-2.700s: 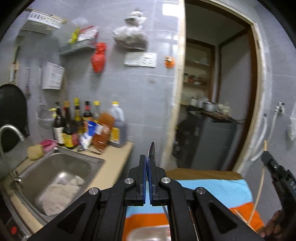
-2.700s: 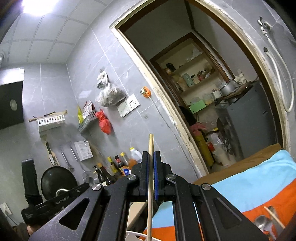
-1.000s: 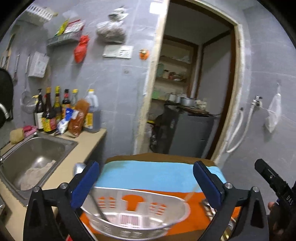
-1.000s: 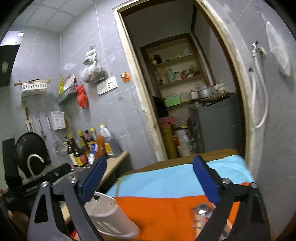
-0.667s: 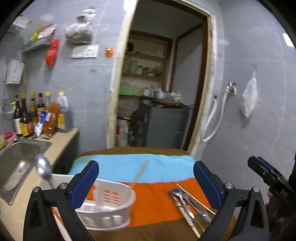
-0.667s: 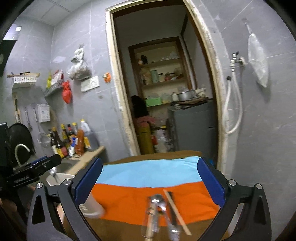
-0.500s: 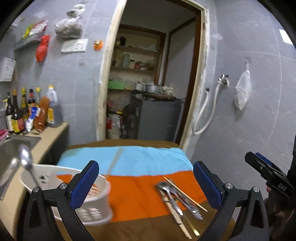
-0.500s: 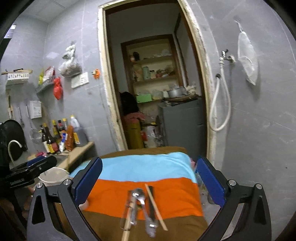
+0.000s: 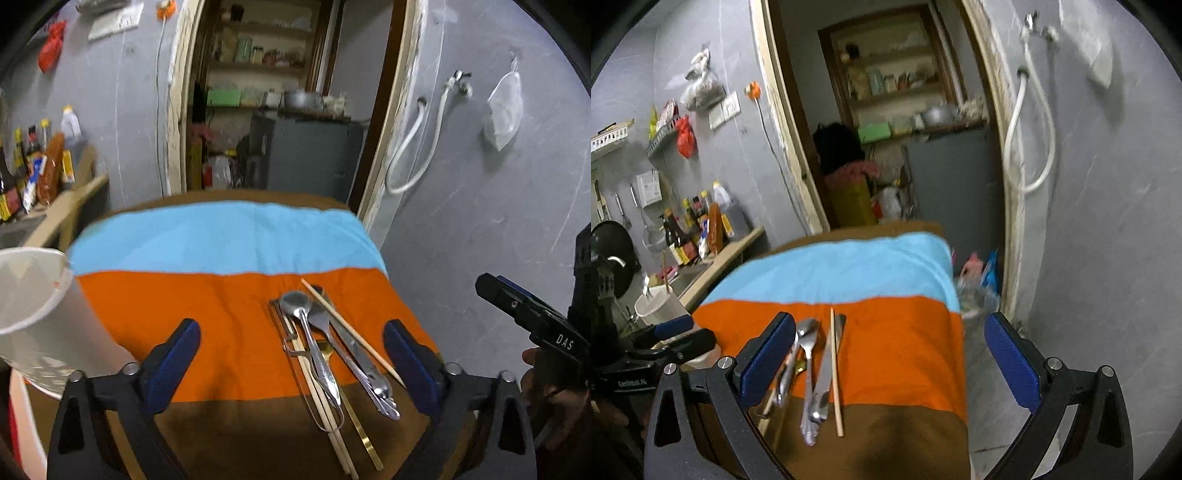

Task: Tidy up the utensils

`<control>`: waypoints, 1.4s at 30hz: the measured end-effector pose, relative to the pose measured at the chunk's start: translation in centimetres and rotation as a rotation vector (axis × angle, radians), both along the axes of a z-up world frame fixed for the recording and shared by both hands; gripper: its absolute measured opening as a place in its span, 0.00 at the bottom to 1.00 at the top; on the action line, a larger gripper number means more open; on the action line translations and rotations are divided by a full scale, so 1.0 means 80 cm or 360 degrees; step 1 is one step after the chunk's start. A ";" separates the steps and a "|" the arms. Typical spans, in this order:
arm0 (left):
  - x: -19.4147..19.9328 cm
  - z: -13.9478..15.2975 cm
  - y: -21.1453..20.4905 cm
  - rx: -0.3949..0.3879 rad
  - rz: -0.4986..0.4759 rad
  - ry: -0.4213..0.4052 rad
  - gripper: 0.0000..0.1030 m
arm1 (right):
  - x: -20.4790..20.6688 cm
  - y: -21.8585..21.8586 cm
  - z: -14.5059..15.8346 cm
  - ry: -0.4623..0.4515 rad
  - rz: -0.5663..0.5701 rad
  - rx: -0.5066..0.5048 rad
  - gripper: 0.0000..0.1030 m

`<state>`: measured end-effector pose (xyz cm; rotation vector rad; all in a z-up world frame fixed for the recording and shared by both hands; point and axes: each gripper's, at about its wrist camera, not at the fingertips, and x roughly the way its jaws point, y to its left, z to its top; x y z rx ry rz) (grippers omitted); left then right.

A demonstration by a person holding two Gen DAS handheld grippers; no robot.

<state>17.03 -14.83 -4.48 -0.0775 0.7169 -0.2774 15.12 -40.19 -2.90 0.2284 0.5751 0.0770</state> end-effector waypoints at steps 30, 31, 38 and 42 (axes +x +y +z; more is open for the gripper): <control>0.099 -0.088 0.004 -0.0206 -0.0038 0.0641 0.09 | 0.130 0.092 -0.137 0.0569 0.0558 -0.0024 0.20; 0.097 -0.087 0.006 -0.0198 -0.0028 0.0642 0.08 | 0.129 0.087 -0.137 0.0580 0.0548 -0.0008 0.18; 0.100 -0.086 0.020 -0.0223 -0.0023 0.0695 0.09 | 0.129 0.088 -0.134 0.0632 0.0522 -0.0082 0.17; 0.104 -0.088 0.020 -0.0349 -0.0049 0.0737 0.11 | 0.143 0.089 -0.133 0.0662 0.0536 -0.0101 0.17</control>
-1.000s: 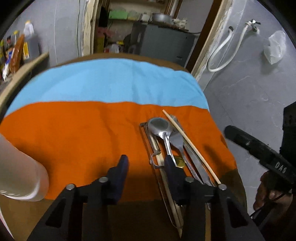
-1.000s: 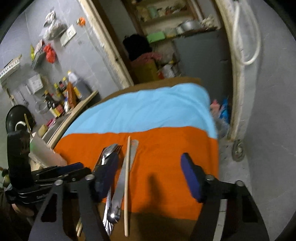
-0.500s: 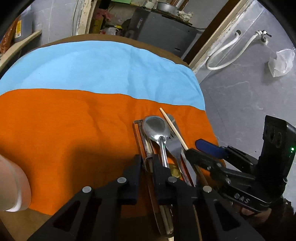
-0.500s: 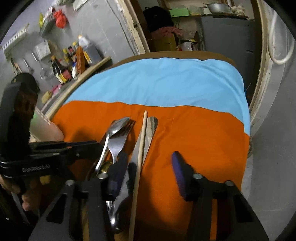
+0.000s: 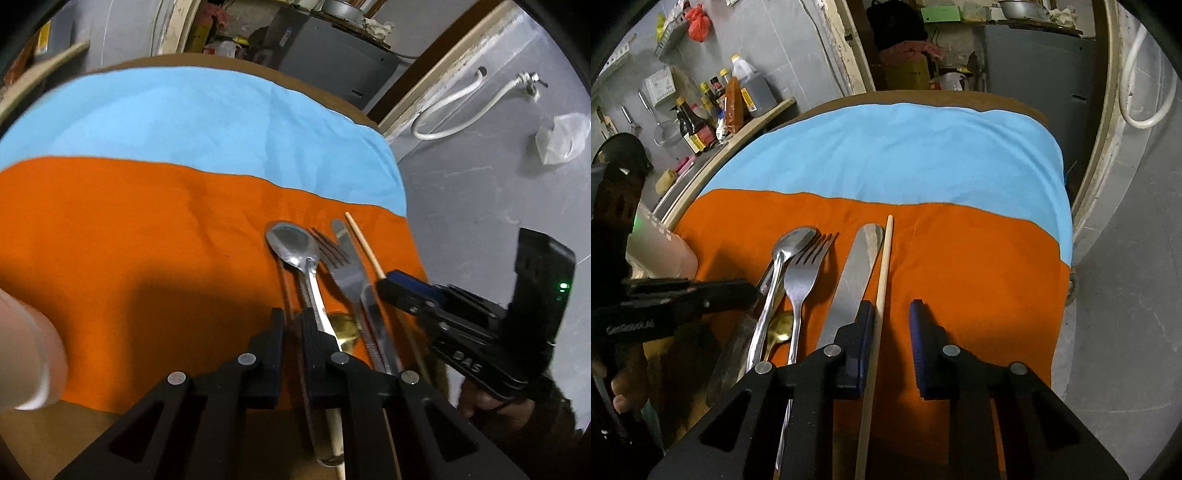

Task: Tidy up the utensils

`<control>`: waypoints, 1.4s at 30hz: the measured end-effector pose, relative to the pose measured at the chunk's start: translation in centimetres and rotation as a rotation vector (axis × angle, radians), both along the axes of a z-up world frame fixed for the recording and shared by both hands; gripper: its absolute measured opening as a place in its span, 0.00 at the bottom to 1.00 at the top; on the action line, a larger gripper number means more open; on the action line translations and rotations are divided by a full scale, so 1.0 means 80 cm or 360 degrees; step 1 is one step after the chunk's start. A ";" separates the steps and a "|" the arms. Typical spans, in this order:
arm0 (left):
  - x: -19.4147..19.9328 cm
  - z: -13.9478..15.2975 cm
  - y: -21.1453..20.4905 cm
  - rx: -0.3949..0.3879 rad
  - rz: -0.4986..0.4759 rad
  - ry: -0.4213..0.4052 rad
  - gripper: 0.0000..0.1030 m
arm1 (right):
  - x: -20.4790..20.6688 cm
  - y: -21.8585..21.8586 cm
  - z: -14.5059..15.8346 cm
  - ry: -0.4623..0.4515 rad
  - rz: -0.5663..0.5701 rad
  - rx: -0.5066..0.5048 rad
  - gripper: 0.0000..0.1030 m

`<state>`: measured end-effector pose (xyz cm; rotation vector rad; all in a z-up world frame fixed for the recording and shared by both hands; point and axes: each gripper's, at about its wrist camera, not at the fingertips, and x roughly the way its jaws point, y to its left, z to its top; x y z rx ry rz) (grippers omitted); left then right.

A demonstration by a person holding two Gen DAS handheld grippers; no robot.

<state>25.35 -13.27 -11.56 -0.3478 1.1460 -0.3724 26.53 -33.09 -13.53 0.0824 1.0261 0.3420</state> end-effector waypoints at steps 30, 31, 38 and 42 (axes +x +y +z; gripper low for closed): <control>0.035 -0.007 -0.014 0.0148 -0.0106 0.0145 0.17 | 0.034 0.014 0.001 0.0110 0.0022 -0.0098 0.16; 0.037 -0.006 -0.014 0.0148 -0.0110 0.0152 0.17 | 0.037 0.018 0.003 0.0123 0.0026 -0.0126 0.16; 0.030 0.001 -0.016 0.0175 -0.0081 0.0145 0.15 | 0.045 0.041 0.009 0.0201 0.0030 -0.0262 0.08; 0.006 0.009 -0.007 0.0135 -0.0050 0.0067 0.15 | 0.036 0.026 0.016 0.0210 -0.0060 -0.0047 0.04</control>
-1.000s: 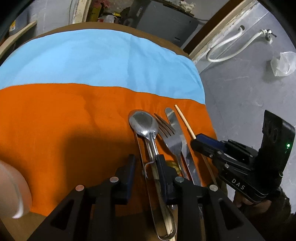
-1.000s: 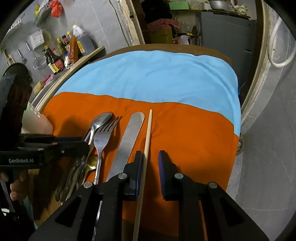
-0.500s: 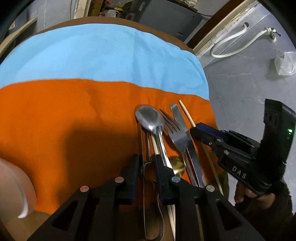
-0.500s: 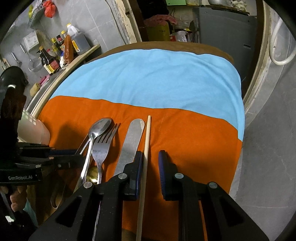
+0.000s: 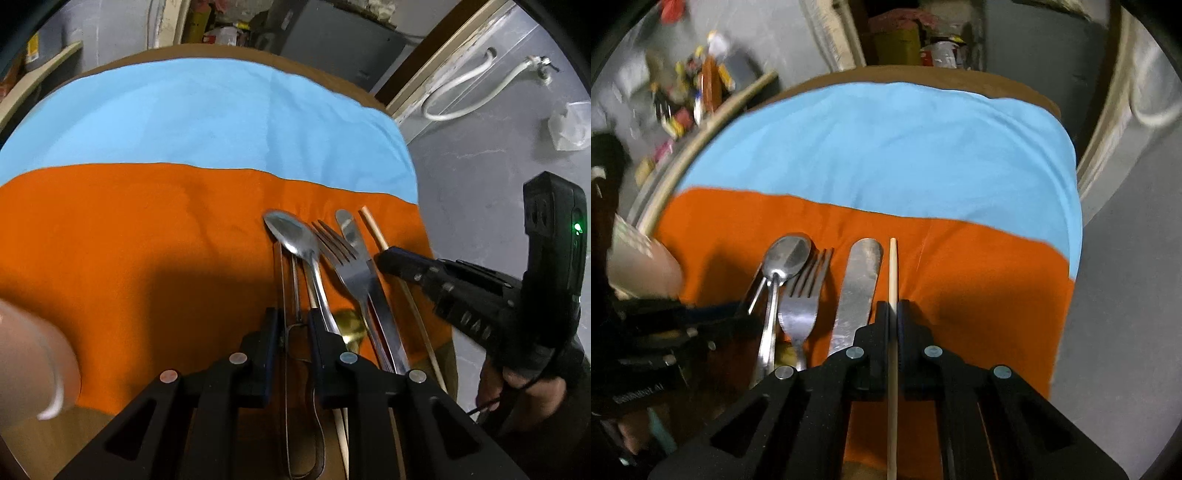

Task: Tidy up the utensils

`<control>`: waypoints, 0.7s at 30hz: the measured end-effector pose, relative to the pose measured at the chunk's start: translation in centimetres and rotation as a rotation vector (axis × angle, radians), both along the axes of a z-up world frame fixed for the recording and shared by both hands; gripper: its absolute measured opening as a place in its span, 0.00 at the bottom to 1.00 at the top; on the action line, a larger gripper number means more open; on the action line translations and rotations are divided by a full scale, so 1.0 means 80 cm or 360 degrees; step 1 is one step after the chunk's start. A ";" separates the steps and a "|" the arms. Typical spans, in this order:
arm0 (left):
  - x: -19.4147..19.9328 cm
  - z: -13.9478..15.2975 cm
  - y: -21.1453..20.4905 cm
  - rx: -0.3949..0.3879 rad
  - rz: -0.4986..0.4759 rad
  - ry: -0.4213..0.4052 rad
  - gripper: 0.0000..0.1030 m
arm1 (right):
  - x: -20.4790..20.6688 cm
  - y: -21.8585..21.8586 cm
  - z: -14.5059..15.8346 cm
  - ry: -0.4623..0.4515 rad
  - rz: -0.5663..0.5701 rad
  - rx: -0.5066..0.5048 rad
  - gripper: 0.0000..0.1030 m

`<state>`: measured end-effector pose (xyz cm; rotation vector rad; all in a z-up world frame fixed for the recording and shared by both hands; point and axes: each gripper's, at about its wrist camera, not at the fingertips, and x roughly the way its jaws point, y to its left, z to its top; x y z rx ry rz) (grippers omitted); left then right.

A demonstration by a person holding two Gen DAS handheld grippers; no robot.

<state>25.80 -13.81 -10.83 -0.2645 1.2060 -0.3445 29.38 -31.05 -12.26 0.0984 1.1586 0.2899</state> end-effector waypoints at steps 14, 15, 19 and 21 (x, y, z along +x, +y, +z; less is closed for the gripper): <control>-0.100 0.084 0.026 -0.0095 -0.0039 -0.0561 0.15 | -0.133 -0.011 0.080 -0.0815 -0.0332 0.0637 0.04; -0.104 0.092 0.029 -0.0106 -0.0037 -0.0597 0.15 | -0.138 -0.012 0.085 -0.0849 -0.0336 0.0652 0.04; -0.117 0.125 0.053 -0.0155 0.0008 -0.0733 0.15 | -0.157 0.009 0.121 -0.1030 -0.0336 0.0690 0.04; -0.121 0.141 0.072 -0.0164 0.0031 -0.0786 0.15 | -0.161 0.022 0.141 -0.1096 -0.0322 0.0684 0.04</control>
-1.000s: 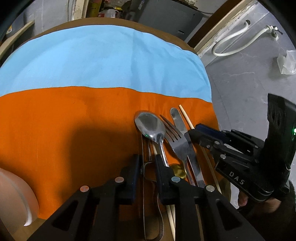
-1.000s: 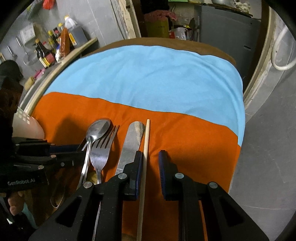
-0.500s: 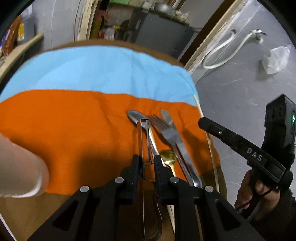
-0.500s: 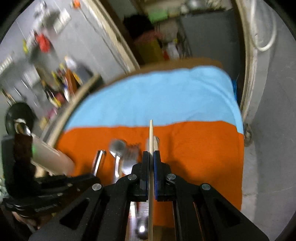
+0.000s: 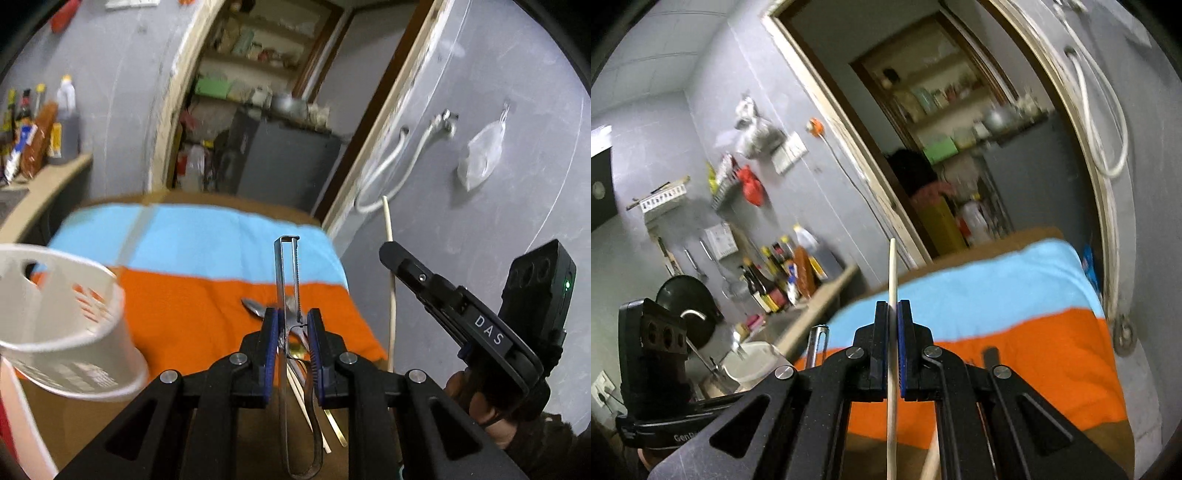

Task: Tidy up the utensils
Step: 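Lift both held utensils and drop them into the white caddy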

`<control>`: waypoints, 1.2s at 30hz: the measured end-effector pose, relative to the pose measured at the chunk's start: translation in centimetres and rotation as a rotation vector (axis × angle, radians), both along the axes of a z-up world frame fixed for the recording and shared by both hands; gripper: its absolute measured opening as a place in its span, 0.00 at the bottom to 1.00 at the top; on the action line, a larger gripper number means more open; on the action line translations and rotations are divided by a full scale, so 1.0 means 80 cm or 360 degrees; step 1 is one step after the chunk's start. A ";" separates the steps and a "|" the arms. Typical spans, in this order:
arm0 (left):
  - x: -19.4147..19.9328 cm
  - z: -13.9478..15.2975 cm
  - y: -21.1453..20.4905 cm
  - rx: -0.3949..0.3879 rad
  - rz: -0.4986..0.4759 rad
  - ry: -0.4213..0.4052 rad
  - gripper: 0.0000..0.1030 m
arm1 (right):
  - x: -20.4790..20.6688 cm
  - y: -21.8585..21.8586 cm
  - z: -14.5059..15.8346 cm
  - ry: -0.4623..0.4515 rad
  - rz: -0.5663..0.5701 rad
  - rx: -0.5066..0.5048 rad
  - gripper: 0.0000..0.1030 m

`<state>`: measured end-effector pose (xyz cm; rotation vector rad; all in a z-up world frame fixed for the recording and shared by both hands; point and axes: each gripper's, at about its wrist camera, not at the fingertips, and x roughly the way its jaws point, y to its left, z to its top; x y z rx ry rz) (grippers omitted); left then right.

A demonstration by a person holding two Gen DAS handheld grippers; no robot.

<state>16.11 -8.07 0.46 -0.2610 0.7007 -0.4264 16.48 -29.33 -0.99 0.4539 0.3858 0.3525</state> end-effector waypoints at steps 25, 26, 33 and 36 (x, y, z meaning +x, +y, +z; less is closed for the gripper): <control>0.043 0.052 0.278 -0.0115 0.0664 -0.0466 0.15 | 0.037 0.245 0.087 -0.0671 0.0024 0.0222 0.04; 0.045 0.045 0.282 -0.0114 0.0669 -0.0464 0.15 | 0.038 0.251 0.082 -0.0687 0.0034 0.0215 0.04; 0.045 0.012 0.276 -0.0071 0.0653 -0.0459 0.15 | 0.039 0.272 0.036 -0.0631 0.0056 0.0157 0.04; 0.049 0.001 0.275 -0.0068 0.0647 -0.0445 0.15 | 0.045 0.271 0.025 -0.0581 0.0062 0.0134 0.04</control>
